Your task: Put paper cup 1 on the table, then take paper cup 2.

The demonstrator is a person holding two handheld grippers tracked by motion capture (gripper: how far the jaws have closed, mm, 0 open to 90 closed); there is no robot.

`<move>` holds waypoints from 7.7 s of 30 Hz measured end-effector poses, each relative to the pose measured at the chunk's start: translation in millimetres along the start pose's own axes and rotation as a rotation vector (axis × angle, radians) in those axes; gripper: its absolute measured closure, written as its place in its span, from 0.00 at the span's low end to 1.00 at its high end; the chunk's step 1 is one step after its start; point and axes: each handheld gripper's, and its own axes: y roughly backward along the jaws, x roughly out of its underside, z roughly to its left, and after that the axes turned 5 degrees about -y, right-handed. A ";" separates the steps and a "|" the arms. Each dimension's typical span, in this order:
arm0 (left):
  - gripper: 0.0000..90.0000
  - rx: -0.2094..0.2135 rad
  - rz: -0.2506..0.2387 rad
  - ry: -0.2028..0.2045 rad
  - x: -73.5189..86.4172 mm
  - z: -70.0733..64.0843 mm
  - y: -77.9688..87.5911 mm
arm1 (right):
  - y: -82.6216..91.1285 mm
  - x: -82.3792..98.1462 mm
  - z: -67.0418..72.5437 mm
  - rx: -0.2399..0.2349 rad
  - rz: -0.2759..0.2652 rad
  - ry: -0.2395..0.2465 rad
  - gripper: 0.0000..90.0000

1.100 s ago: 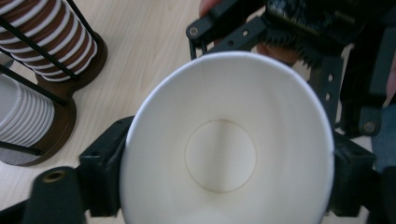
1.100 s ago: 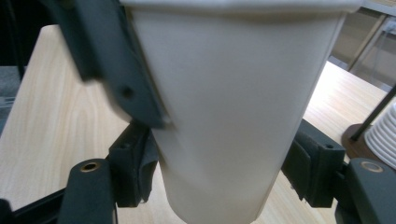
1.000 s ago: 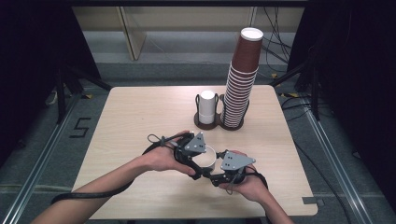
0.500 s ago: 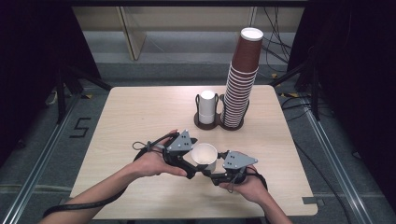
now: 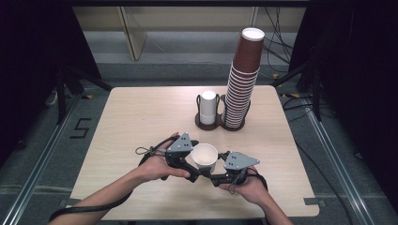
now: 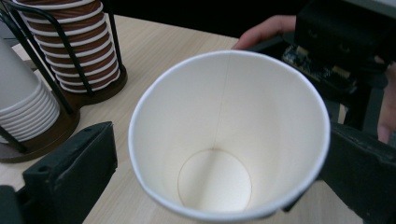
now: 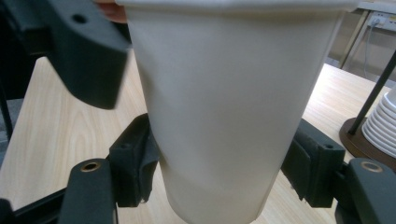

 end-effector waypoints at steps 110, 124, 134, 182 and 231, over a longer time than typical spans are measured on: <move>0.01 -0.741 0.019 0.336 128.5 38.2 104.9 | 20.2 21.2 -14.1 0.144 0.072 -0.114 0.17; 0.00 -0.774 0.023 0.301 120.7 30.2 113.0 | 22.0 21.2 -15.0 0.137 0.071 -0.123 0.17; 0.00 -0.799 -0.013 0.294 111.5 23.5 126.3 | 21.9 22.6 -16.9 0.123 0.076 -0.139 0.17; 0.01 -0.436 -0.255 -0.012 -43.9 -3.4 3.5 | 90.8 -23.7 -76.3 0.480 -0.131 -0.221 0.16; 0.06 -0.455 -0.314 0.052 -167.4 119.6 -126.4 | 44.9 -232.5 -189.1 0.576 -0.199 -0.218 0.15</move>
